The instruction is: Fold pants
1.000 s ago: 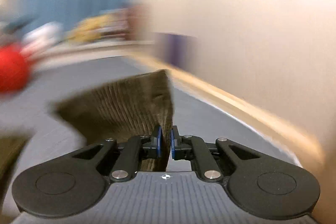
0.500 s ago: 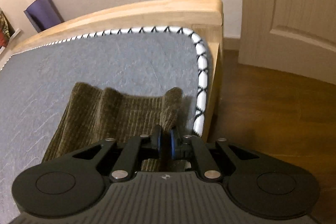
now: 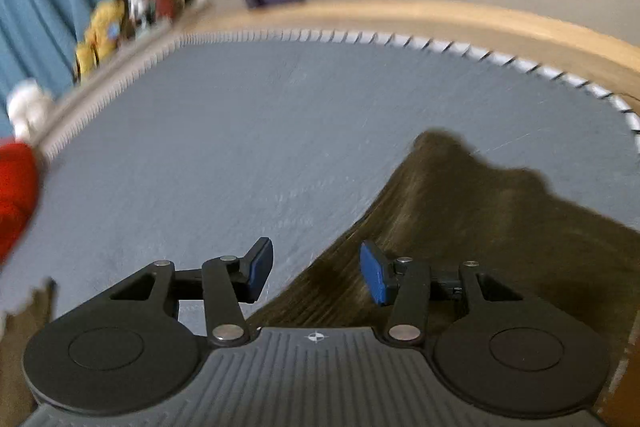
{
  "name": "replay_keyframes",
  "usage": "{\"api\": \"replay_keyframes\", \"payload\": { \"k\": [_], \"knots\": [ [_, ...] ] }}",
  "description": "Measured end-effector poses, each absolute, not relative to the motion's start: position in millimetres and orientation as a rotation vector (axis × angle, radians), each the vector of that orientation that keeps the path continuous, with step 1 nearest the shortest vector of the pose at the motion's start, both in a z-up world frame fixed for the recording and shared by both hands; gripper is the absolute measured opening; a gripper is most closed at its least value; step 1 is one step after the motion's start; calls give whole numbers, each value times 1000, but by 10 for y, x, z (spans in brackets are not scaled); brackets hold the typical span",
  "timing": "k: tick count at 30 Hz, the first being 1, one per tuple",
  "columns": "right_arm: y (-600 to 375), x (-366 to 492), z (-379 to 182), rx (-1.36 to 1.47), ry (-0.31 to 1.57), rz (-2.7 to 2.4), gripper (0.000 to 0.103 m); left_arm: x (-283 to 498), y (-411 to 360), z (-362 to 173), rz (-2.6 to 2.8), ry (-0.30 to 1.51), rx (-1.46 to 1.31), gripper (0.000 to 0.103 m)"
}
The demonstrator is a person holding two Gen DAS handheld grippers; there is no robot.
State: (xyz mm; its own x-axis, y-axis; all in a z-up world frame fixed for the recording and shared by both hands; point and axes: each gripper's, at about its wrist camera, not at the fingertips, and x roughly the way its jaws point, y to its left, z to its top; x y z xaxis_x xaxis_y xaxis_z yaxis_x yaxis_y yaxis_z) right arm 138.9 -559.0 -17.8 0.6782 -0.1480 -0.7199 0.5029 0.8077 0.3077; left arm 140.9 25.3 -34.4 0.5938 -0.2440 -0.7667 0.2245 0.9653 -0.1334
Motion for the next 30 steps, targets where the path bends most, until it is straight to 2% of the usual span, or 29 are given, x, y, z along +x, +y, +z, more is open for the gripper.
{"api": "replay_keyframes", "payload": {
  "k": [3,5,7,8,9,14,19,22,25,26,29,30],
  "knots": [
    [-5556,1624,-388,482,821,-486,52,1406,427,-301,-243,879,-50,31],
    [-5397,1793,-387,346,853,-536,52,1404,560,-283,-218,872,-69,31],
    [-5233,1907,-426,239,871,-597,38,1406,694,-263,-193,866,-83,31],
    [-5180,1960,-450,183,870,-628,15,1403,762,-254,-180,861,-88,31],
    [-5182,2000,-472,149,864,-657,9,1403,822,-243,-169,856,-92,31],
    [-5309,2167,-489,245,784,-694,5,1427,1168,-143,-104,839,-134,31],
    [-5537,2314,-553,356,738,-724,5,1407,1569,-17,-19,815,-192,31],
    [-5398,2341,-568,285,763,-725,9,1359,1845,25,44,819,-229,31],
    [-5296,2332,-520,205,794,-699,14,1291,2175,-47,127,860,-288,43],
    [-5311,2289,-482,226,790,-697,18,1260,2297,-90,154,870,-321,47],
    [-5303,2125,-333,250,749,-675,43,1191,2635,-271,190,917,-429,57],
    [-5277,2066,-259,244,730,-665,48,1185,2707,-330,198,936,-456,60]
  ]
}}
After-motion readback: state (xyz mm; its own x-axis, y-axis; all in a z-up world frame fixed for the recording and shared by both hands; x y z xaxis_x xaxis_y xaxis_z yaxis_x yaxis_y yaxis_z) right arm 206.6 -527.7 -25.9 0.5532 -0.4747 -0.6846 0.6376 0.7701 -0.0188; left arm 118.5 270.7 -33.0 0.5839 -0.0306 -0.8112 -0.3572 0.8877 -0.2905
